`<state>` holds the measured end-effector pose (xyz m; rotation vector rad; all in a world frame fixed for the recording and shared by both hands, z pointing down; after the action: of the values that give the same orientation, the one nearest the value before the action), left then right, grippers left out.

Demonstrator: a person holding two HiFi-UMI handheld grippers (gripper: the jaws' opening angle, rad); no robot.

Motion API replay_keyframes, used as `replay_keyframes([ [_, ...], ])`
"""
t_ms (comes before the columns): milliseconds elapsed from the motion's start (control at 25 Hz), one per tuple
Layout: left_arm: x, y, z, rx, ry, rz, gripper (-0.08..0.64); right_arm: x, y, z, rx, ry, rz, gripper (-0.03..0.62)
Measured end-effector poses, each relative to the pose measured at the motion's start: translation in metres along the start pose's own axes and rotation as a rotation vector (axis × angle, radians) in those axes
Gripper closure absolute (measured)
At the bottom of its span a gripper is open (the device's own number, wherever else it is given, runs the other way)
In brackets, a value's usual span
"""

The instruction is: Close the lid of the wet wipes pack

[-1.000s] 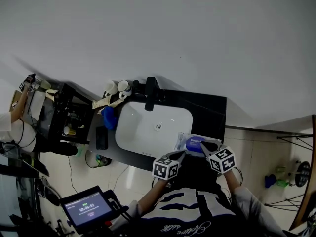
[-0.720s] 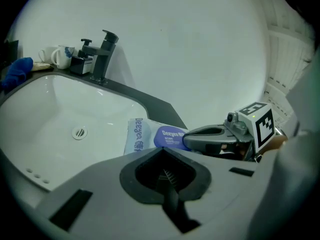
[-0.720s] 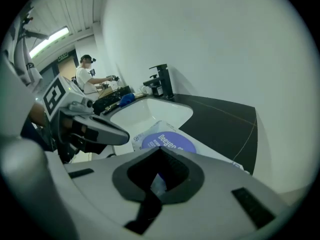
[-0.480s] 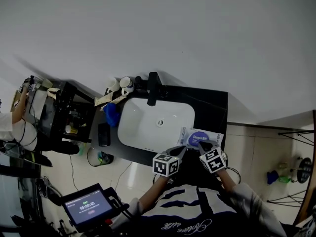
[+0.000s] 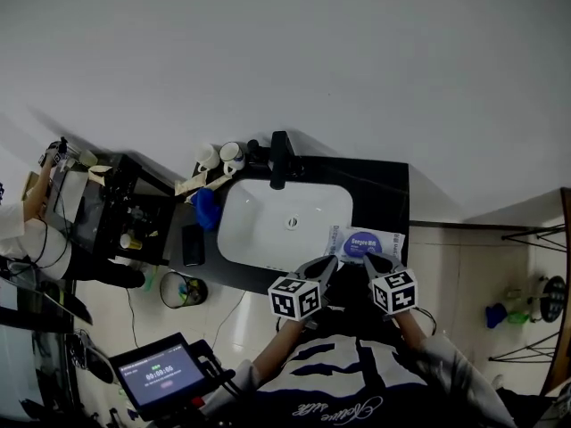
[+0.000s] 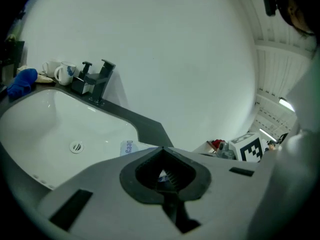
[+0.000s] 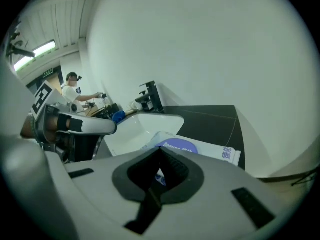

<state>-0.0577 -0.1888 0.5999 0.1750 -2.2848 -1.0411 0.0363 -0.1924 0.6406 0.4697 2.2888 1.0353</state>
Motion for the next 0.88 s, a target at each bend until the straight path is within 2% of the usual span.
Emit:
replay_keyframes([
  [160,-0.007,-0.018,0.014,-0.097,0.046,0.033,0.561,0.008,-0.011,0.012,-0.126,0.056,-0.044,0.594],
  [360,-0.036,-0.014,0.051,-0.132,0.112,0.023,0.560,0.046,-0.020,0.061,-0.266,0.098,-0.091,0.594],
  [520,-0.061,0.003,0.076,-0.117,0.160,0.011,0.560,0.082,-0.017,0.101,-0.322,0.113,-0.095,0.594],
  [680,-0.088,0.035,0.100,-0.101,0.194,-0.039,0.560,0.106,0.002,0.138,-0.377,0.136,-0.085,0.594],
  [880,-0.095,0.042,0.106,-0.097,0.178,-0.055,0.561,0.108,0.009,0.145,-0.366,0.121,-0.100,0.594],
])
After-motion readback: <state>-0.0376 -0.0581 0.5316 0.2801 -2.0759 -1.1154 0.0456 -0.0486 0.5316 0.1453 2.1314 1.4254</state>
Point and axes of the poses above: the fingertips, and each gripper's own axes: z backward along the fingers, x to its left, y out of its underside, the point moved 1 cm from there along z, backward along the fingers, and after that the axes turned 8 degrees about -y, right-handed, at the moved point
